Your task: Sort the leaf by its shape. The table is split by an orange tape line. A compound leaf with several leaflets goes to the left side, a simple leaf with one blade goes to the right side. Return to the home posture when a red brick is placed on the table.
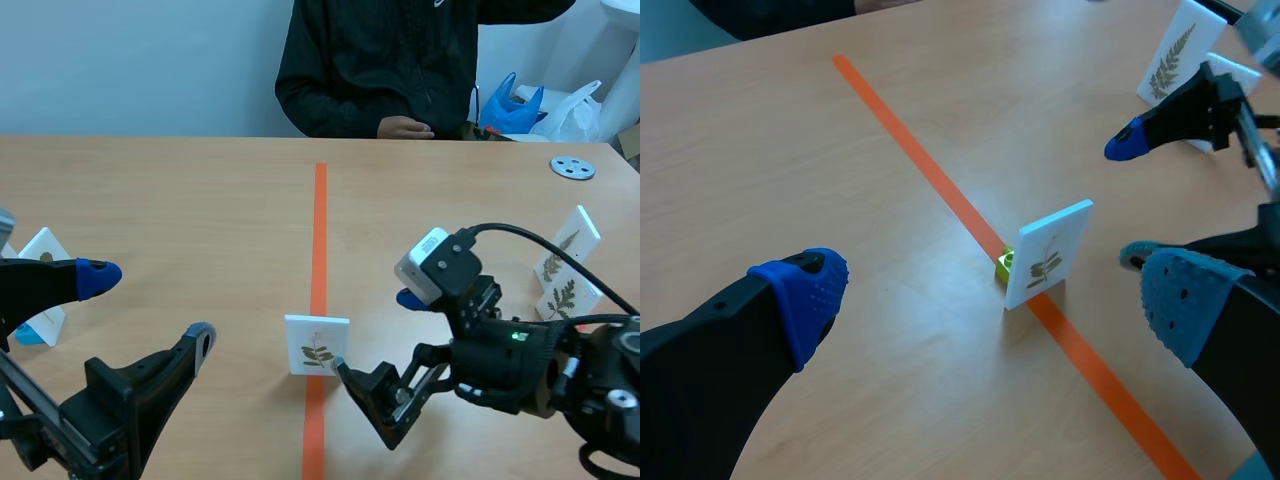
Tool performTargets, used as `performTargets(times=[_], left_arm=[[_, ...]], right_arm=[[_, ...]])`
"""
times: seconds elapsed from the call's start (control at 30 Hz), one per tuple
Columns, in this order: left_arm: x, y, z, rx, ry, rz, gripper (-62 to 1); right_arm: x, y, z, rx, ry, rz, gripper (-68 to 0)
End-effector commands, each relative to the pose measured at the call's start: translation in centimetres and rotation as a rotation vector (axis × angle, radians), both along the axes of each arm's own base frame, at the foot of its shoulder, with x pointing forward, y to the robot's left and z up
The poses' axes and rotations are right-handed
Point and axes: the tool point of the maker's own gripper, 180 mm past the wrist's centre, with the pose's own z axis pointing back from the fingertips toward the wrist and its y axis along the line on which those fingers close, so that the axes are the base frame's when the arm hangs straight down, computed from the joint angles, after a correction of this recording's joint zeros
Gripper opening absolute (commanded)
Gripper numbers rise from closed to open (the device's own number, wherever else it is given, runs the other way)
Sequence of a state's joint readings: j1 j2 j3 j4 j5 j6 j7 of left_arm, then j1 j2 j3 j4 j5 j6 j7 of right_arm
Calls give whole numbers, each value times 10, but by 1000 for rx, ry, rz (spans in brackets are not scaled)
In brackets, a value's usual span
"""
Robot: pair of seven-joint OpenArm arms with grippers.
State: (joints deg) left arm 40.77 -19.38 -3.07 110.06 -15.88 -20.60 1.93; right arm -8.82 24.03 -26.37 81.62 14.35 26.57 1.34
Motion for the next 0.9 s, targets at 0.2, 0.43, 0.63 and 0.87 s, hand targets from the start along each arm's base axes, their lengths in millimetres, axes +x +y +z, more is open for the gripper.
performTargets(times=[0.2,0.43,0.63,0.87], left_arm=[[2,0,6,-18,-18,5,14],[2,0,6,-18,-19,4,14],[2,0,6,-18,-19,4,14],[2,0,6,-18,-19,4,14]], right_arm=[[19,32,-5,42,-65,52,4],[14,55,-15,43,-62,96,-75],[4,66,-20,22,-63,133,-265],[4,65,-22,2,-70,131,-398]])
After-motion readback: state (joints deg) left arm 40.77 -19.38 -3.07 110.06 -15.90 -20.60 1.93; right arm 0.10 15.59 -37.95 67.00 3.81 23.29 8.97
